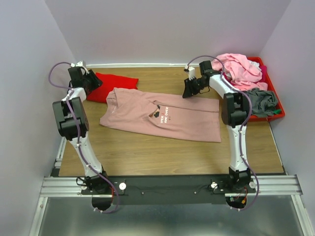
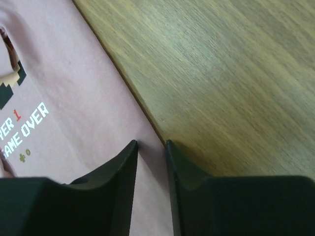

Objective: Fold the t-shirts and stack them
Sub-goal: Fold the tshirt

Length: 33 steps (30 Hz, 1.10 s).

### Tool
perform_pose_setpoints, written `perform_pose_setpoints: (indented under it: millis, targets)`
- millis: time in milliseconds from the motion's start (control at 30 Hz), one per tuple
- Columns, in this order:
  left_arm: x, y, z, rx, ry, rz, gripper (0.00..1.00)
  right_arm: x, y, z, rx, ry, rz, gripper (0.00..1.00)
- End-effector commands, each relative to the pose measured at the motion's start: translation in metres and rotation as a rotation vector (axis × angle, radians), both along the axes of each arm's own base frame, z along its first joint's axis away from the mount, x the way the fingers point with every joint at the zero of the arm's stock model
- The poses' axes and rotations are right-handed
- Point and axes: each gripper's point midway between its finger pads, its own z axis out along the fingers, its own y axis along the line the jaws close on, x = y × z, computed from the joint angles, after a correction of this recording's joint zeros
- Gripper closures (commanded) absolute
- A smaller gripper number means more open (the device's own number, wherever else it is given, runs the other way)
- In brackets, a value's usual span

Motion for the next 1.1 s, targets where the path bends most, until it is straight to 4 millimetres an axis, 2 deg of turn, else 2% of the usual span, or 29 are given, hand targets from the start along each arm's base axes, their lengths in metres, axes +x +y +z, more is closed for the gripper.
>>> perform_pose_setpoints:
  millis: [0,33,100,133,167,367,400,433,500,867,1067]
  targets:
    - [0.002,0.006,-0.028,0.006,0.075,0.013,0.49,-0.014,-0.008,-0.018,-0.023,0.068,-0.007,0.65]
    - [0.007,0.010,-0.029,0.020,0.079,0.030,0.50,-0.014,-0.008,-0.018,-0.022,0.070,-0.009,0.71]
    - [0.005,0.013,-0.043,0.022,0.127,0.046,0.50,-0.014,-0.009,-0.020,-0.023,0.075,-0.015,0.73]
    - [0.001,0.012,-0.057,0.016,0.172,0.046,0.50,-0.014,-0.009,-0.021,-0.022,0.079,-0.016,0.73]
    - [0.004,0.015,-0.053,0.026,0.165,0.060,0.51,-0.014,-0.011,-0.023,-0.020,0.084,-0.019,0.73]
    - [0.010,0.021,-0.053,0.001,0.195,0.115,0.56,-0.014,-0.017,-0.023,-0.014,0.094,-0.032,0.95]
    - [0.007,0.019,-0.063,-0.011,0.234,0.125,0.57,-0.014,-0.020,-0.021,-0.014,0.092,-0.037,0.97]
    - [0.013,0.023,-0.056,-0.011,0.227,0.144,0.59,-0.013,-0.024,-0.019,-0.013,0.091,-0.044,0.99]
    - [0.012,0.021,-0.064,-0.012,0.264,0.146,0.59,-0.011,-0.028,-0.017,-0.013,0.086,-0.054,1.00]
    - [0.020,0.024,-0.065,-0.015,0.293,0.145,0.62,-0.015,-0.062,-0.011,-0.014,0.095,-0.110,1.00]
    - [0.023,0.023,-0.067,-0.024,0.301,0.147,0.62,-0.025,-0.086,-0.005,-0.062,0.095,-0.159,1.00]
